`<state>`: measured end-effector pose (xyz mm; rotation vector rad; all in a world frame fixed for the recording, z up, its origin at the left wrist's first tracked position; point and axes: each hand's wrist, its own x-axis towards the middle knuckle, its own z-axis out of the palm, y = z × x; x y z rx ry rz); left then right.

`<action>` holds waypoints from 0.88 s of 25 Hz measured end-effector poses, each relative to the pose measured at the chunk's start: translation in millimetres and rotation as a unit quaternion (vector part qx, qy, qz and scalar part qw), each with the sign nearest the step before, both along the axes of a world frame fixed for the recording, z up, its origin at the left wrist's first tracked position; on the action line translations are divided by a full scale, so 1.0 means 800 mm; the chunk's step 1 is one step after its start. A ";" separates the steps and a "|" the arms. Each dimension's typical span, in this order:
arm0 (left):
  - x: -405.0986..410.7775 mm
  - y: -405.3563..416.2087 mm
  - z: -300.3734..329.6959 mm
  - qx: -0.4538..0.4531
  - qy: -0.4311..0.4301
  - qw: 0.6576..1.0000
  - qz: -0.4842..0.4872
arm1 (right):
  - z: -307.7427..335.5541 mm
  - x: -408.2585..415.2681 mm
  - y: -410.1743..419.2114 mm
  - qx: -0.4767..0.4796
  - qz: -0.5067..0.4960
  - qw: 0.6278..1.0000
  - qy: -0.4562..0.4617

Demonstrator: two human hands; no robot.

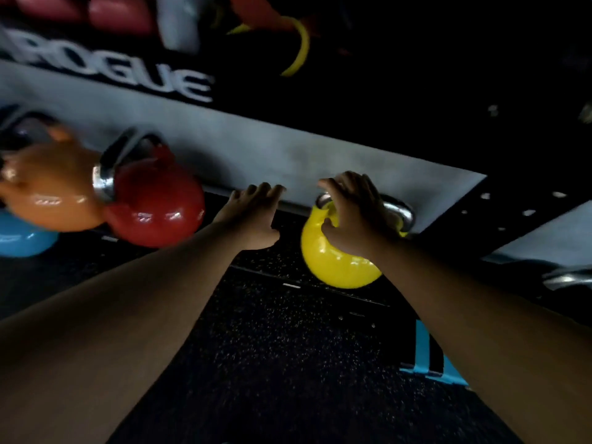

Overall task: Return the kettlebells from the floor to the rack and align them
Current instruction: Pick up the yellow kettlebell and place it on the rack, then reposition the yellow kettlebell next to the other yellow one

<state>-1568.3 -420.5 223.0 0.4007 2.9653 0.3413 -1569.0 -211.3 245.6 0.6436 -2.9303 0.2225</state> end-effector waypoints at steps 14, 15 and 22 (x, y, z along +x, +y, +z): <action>0.529 -0.360 -0.041 0.014 -0.106 0.920 0.376 | -0.054 0.334 -0.457 0.076 0.397 0.901 -0.156; 0.591 -0.379 -0.054 0.019 -0.125 0.905 0.407 | -0.067 0.383 -0.488 0.088 0.424 0.885 -0.169; 1.001 -0.439 -0.147 0.026 -0.221 0.801 0.556 | -0.176 0.711 -0.609 0.163 0.541 0.789 -0.239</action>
